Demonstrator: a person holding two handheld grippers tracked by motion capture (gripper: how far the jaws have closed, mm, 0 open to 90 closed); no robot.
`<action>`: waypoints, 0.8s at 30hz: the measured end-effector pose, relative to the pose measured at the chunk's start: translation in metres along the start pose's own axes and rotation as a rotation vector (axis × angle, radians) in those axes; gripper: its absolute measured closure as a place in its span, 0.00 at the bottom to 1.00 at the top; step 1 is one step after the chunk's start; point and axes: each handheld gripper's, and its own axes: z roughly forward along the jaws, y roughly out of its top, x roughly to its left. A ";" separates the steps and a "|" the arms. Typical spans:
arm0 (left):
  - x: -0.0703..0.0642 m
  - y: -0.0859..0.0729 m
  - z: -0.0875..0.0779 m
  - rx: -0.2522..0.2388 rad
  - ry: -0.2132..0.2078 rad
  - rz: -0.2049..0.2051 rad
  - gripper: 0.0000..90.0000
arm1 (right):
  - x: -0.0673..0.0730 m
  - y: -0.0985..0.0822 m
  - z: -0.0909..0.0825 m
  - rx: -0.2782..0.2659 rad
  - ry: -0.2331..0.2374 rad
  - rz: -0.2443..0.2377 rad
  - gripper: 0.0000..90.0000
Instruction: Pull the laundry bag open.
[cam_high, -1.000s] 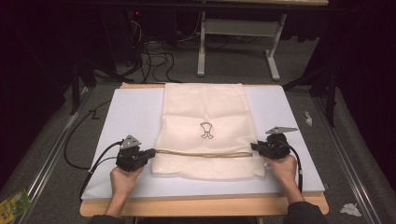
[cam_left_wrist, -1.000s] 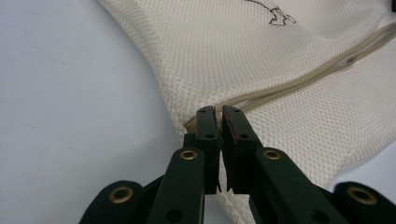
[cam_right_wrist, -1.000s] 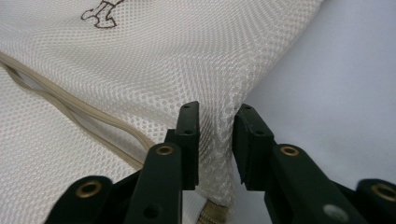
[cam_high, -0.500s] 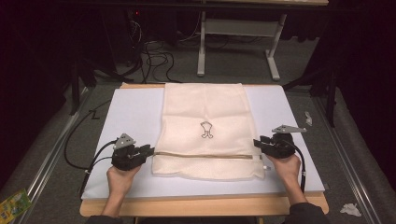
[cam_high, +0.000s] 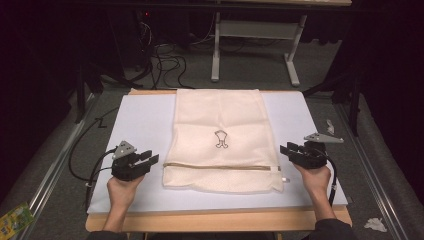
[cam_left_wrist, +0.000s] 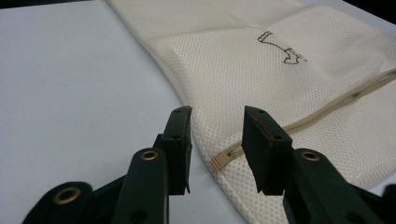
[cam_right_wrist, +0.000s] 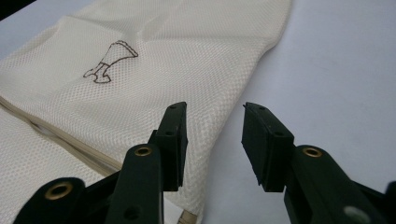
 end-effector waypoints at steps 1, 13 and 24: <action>0.001 0.000 0.000 -0.002 0.004 -0.002 0.69 | -0.001 0.000 -0.001 -0.006 -0.002 0.000 0.68; 0.010 -0.002 -0.007 -0.013 0.023 -0.020 0.68 | -0.012 -0.002 -0.012 -0.033 -0.020 0.024 0.68; 0.019 -0.006 -0.007 -0.023 0.054 -0.046 0.68 | -0.023 -0.005 -0.020 -0.042 -0.035 0.030 0.68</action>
